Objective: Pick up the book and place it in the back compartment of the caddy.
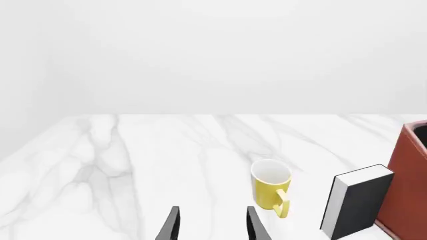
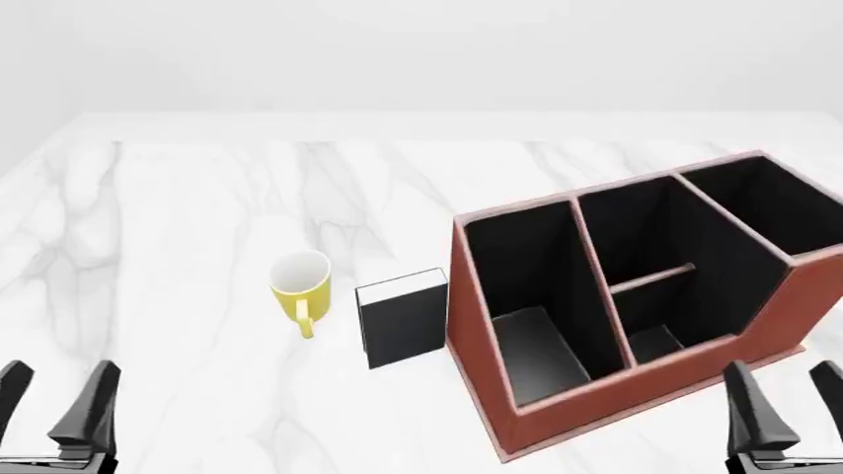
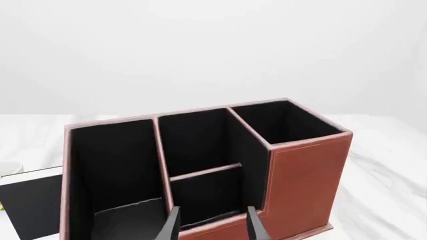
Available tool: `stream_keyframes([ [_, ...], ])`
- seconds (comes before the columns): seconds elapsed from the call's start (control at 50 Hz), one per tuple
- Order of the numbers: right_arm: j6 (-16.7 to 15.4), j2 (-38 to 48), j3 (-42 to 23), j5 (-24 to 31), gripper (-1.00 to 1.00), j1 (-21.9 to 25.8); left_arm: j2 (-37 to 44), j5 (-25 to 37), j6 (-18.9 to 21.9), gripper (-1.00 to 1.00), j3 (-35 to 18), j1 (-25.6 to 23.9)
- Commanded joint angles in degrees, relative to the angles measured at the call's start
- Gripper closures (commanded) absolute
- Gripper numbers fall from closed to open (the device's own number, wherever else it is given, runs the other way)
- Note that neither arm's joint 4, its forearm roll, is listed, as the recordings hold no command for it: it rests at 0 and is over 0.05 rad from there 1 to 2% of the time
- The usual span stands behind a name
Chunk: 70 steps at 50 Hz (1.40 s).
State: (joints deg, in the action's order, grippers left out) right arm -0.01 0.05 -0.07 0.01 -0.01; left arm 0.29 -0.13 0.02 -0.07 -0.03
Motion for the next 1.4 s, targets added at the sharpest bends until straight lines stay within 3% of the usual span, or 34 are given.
stream_keyframes([
  [0.02,-0.04,0.03,-0.15,0.02,-1.0,0.15,0.21,0.18,-0.14,-1.0,-0.29,-0.21],
  [0.08,-0.02,0.01,-0.18,-0.05,-1.0,0.2,0.16,0.52,-0.8,-1.0,-0.51,-0.51],
  [0.14,-0.14,0.0,-0.14,-0.08,-1.0,0.17,1.48,0.51,-4.66,-1.0,-0.77,-1.9],
  [0.28,-0.15,-0.01,-0.13,-0.28,-1.0,0.44,5.7,0.05,-6.7,-1.0,-3.27,-7.09],
  [0.38,0.39,-0.02,-0.18,-0.56,-1.0,0.83,13.01,-0.48,-3.98,-1.0,-9.22,-12.0],
  [0.44,0.62,-0.02,-0.16,-0.63,-1.0,0.89,17.65,-0.24,1.09,-1.0,-13.33,-16.05],
  [0.56,0.76,-0.03,-0.14,-0.72,-1.0,1.06,25.75,3.29,4.24,-1.0,-22.41,-20.26],
  [0.62,0.78,-0.03,-0.11,-0.7,-1.0,1.08,33.06,7.27,8.45,-1.0,-29.63,-25.42],
  [0.7,0.89,-0.02,-0.12,-0.69,-1.0,1.06,34.87,9.06,9.93,-1.0,-33.0,-26.34],
  [0.74,1.07,-0.02,-0.11,-0.66,-1.0,1.06,40.13,13.13,12.25,-1.0,-39.72,-28.79],
  [0.78,1.08,-0.02,-0.11,-0.66,-1.0,1.08,42.18,14.73,14.31,-1.0,-42.91,-30.08],
  [0.9,1.21,-0.02,-0.09,-0.63,-1.0,1.09,48.93,21.07,15.39,-1.0,-53.4,-33.75],
  [0.92,1.24,-0.02,-0.08,-0.61,-1.0,1.08,50.23,21.58,17.2,-1.0,-55.21,-33.44],
  [0.98,1.28,-0.01,-0.07,-0.59,-1.0,1.11,52.9,25.51,16.28,-1.0,-60.06,-36.16],
  [1.04,1.39,-0.01,-0.05,-0.58,-1.0,1.15,55.53,28.76,18.76,-1.0,-65.67,-37.94],
  [1.12,1.41,0.0,-0.69,0.05,-1.0,1.19,58.54,31.42,20.82,-1.0,-69.14,-39.09],
  [1.18,1.41,0.01,-0.87,0.23,-1.0,1.18,62.25,35.29,20.03,-1.0,-71.97,-41.13],
  [1.26,1.58,-0.01,-0.89,0.23,-1.0,1.28,65.64,35.98,21.37,-1.0,-73.93,-40.16],
  [1.38,1.54,-0.01,-0.14,-0.48,-1.0,1.37,66.85,36.8,20.83,-1.0,-71.53,-43.49],
  [1.4,1.59,-0.01,-0.06,-0.55,-1.0,1.38,68.29,36.99,22.23,-1.0,-70.49,-43.62],
])
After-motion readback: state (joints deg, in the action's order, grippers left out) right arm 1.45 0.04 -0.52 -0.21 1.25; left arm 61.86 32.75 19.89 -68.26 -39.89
